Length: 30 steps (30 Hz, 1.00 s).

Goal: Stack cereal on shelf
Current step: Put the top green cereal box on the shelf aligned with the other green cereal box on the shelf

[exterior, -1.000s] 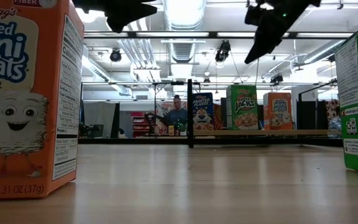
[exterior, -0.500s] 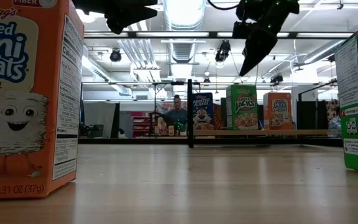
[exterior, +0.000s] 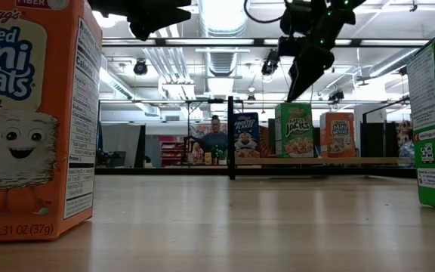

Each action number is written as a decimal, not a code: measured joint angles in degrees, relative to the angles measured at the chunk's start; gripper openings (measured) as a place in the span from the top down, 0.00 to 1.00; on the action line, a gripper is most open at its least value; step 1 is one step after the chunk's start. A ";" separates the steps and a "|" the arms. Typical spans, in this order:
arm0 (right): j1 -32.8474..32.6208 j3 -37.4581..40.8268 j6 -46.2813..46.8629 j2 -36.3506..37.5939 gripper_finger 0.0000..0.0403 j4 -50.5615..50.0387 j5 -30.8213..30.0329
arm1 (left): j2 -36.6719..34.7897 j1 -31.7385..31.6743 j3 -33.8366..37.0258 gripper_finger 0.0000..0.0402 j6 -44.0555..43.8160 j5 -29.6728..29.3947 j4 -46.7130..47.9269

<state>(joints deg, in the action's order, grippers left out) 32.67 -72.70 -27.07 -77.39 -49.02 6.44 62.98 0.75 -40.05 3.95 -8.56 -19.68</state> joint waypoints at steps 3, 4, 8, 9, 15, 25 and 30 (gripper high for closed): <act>0.00 0.04 -1.09 -1.33 0.25 -0.04 -0.25 | 0.02 0.00 0.00 0.51 0.00 0.00 0.00; 0.00 0.06 -1.29 -1.64 0.24 -0.03 -0.25 | 0.02 0.00 0.00 0.51 0.00 0.00 0.02; 0.02 0.03 -1.83 -3.30 0.23 -0.02 -0.44 | 0.02 0.00 0.00 0.51 0.00 0.00 0.02; 0.01 0.03 -2.09 -3.65 0.24 -0.02 -0.46 | 0.02 0.00 0.00 0.51 0.00 0.00 0.02; 0.02 0.04 -2.51 -4.94 0.30 -0.02 -0.48 | 0.02 0.00 0.00 0.51 0.00 -0.01 0.02; 0.37 0.05 -2.51 -4.81 0.49 -0.02 -0.48 | 0.04 0.00 0.00 0.51 0.01 -0.02 0.02; 0.75 -0.27 -2.34 -4.81 0.55 -0.24 -0.65 | 0.04 0.00 0.00 0.51 0.01 -0.02 0.02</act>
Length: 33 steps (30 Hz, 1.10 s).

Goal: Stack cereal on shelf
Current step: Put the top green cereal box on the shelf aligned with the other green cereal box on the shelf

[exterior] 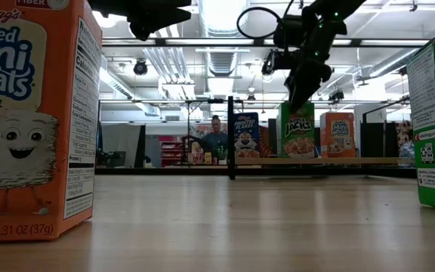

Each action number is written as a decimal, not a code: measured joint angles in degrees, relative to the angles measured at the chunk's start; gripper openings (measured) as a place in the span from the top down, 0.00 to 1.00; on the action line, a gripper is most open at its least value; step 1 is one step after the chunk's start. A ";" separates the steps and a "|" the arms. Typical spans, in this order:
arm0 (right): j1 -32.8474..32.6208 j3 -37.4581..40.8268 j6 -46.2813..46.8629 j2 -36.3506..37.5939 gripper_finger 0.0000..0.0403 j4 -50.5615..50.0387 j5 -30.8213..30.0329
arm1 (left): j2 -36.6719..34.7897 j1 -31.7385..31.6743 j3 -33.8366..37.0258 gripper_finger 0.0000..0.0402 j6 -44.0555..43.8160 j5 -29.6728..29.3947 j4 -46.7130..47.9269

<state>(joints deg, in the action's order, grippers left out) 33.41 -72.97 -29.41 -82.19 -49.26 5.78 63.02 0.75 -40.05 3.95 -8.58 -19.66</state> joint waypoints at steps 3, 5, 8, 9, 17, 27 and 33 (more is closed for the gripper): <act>0.78 -0.67 0.04 0.00 0.58 0.01 -0.04 | 0.00 0.00 0.02 0.51 0.00 0.00 0.03; 1.54 -1.16 -0.07 0.00 0.59 0.05 -0.02 | 0.00 0.00 0.02 0.51 0.00 0.00 0.10; 2.73 -1.62 -0.33 0.00 0.59 0.12 0.02 | 0.00 0.00 0.02 0.51 -0.01 0.00 0.20; 3.09 -1.62 -0.56 0.00 0.60 0.12 0.00 | 0.00 0.00 0.02 0.51 -0.01 0.00 0.22; 5.52 -1.62 -4.78 0.00 0.60 -2.07 0.34 | 0.00 0.00 0.02 0.51 0.01 0.02 0.42; 5.98 -1.62 -6.19 -0.23 0.60 -1.83 3.45 | 0.02 0.01 0.02 0.51 0.00 0.00 0.59; 6.00 -1.62 -6.19 -1.73 0.61 -1.41 3.23 | 0.02 0.00 0.02 0.51 0.00 0.02 0.59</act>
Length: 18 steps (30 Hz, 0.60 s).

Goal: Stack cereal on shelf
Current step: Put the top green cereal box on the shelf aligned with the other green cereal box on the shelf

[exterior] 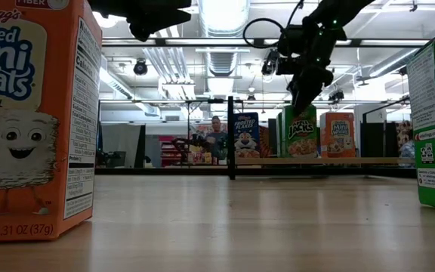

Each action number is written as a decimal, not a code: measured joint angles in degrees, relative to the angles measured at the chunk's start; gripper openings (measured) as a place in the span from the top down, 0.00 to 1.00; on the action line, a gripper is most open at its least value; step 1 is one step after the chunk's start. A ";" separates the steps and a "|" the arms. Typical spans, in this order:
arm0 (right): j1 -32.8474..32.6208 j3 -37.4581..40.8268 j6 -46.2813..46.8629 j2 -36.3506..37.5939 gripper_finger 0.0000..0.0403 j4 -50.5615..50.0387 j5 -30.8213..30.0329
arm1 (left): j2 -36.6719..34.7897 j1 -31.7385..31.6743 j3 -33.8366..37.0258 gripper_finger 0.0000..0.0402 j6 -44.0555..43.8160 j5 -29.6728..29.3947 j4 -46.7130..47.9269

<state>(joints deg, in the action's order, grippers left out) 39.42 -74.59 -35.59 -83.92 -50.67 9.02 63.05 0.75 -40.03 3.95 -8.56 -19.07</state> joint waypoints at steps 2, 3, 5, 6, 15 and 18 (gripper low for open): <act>0.00 -0.10 0.14 -0.47 0.61 0.35 0.01 | 0.00 0.01 0.00 0.51 0.00 0.00 -0.01; 0.00 -0.11 0.35 -0.61 0.60 0.43 -0.02 | 0.00 0.01 0.00 0.51 0.00 -0.01 0.00; 0.02 -0.11 0.87 -0.84 0.59 0.59 -0.04 | 0.00 0.00 0.00 0.51 0.00 -0.01 0.00; 0.00 -0.11 1.08 -0.89 0.58 0.57 -0.09 | 0.00 0.01 0.00 0.51 0.00 -0.01 0.00; 0.00 -0.04 1.53 -0.89 0.49 0.50 -1.73 | 0.00 0.00 0.00 0.51 0.02 0.00 0.15; 0.00 -0.04 1.52 -0.89 0.47 0.63 -1.73 | 0.00 0.00 0.00 0.51 0.01 -0.01 0.17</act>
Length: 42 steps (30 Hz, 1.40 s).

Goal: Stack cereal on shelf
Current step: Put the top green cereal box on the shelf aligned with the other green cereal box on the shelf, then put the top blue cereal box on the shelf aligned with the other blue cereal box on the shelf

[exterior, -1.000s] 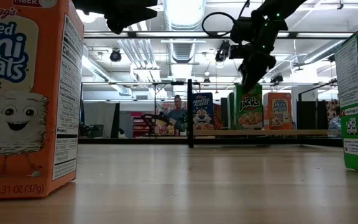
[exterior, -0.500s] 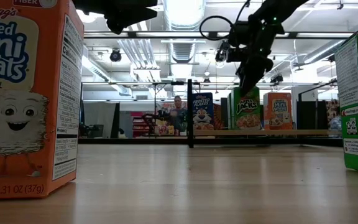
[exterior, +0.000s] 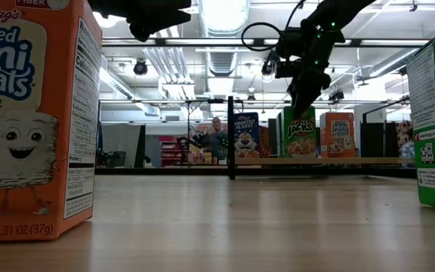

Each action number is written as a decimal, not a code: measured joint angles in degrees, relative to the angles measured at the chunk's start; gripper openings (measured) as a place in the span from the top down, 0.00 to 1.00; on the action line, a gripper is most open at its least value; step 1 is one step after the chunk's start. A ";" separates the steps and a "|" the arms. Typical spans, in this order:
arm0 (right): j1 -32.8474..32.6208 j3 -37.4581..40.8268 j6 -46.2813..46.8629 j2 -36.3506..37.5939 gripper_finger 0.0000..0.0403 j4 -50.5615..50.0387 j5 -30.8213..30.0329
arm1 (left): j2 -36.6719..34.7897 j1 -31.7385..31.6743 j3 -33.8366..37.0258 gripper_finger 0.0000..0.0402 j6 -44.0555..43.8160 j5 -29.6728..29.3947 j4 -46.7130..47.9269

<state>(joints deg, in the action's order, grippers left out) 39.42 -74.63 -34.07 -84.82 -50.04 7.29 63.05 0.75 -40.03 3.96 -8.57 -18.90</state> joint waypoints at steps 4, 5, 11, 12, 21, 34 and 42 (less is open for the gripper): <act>0.00 0.00 -0.04 0.28 0.46 0.09 -0.02 | 0.00 0.00 0.00 0.51 0.00 0.00 0.03; 0.00 0.00 -0.04 0.38 0.45 0.09 -0.02 | 0.00 0.01 0.00 0.51 -0.01 0.01 0.02; 0.00 -2.70 1.16 1.62 0.43 -0.52 0.00 | 0.00 0.00 0.00 0.51 -0.01 0.01 0.04; 0.00 -3.25 1.55 1.92 0.43 -0.48 0.01 | 0.00 0.00 0.00 0.51 -0.01 0.01 0.04; -1.80 -7.23 9.03 6.49 0.45 -2.38 0.33 | 0.00 0.05 0.00 0.51 -1.79 -3.55 0.87; -14.74 3.60 19.91 20.66 0.57 4.76 3.68 | 0.00 -0.53 -0.30 0.51 -11.81 -24.54 13.23; -23.50 14.69 22.78 27.93 0.60 17.40 3.35 | 0.00 -2.47 -6.34 0.51 -23.40 -26.75 30.14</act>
<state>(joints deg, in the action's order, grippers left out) 15.92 -59.94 -11.29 -56.88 -32.65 10.64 63.05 -1.72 -46.37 -19.44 -35.32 11.25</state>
